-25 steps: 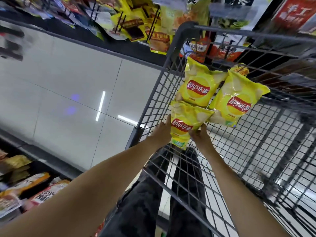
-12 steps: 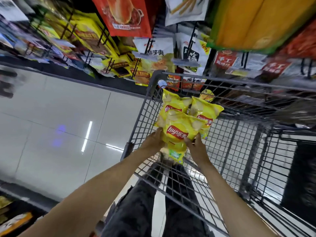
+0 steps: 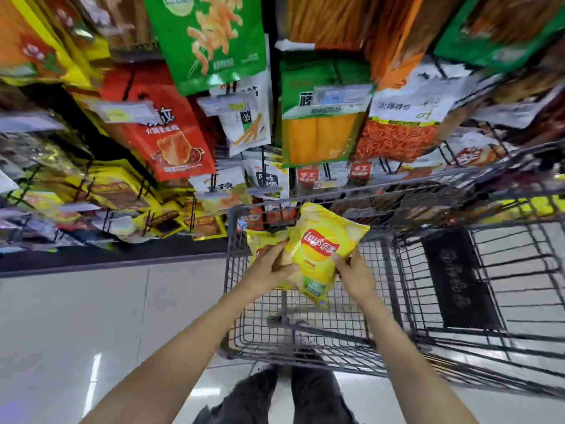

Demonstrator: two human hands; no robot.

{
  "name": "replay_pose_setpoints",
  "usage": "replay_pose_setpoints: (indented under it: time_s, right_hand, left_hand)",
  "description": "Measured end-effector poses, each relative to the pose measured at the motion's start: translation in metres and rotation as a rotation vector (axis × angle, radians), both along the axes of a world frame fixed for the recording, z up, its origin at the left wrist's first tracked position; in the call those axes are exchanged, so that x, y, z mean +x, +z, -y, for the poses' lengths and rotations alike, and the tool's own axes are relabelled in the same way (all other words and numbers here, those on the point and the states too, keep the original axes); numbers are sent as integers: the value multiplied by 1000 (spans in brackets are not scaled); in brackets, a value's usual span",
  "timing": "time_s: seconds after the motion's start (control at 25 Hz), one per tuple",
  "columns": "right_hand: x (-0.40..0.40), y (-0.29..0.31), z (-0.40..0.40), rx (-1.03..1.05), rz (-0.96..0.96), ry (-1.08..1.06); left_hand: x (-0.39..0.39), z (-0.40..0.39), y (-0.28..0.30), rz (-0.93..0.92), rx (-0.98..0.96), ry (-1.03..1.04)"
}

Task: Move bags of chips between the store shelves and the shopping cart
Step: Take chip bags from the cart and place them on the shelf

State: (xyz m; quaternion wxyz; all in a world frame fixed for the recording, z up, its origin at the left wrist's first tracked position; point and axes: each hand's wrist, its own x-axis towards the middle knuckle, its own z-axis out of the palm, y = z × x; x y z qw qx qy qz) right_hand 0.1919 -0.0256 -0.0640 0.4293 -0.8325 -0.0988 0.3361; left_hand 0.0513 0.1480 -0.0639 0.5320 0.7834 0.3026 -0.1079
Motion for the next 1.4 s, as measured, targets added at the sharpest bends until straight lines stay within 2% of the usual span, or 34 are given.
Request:
replay_pose_setpoints:
  time_s: [0.28, 0.64, 0.96, 1.16, 1.4]
  right_hand:
    - [-12, 78, 53, 24, 162, -249]
    - [-41, 173, 177, 80, 494, -563]
    - [-83, 205, 321, 290, 562, -990]
    - [-97, 217, 439, 272, 565, -1114]
    - [-105, 212, 581, 224, 599, -1228]
  left_hand:
    - [22, 18, 59, 183, -123, -237]
    - [73, 127, 138, 460, -46, -441]
    - [88, 289, 184, 570, -88, -630]
    - [88, 415, 204, 577, -174, -738]
    - [99, 566, 196, 548, -222, -804]
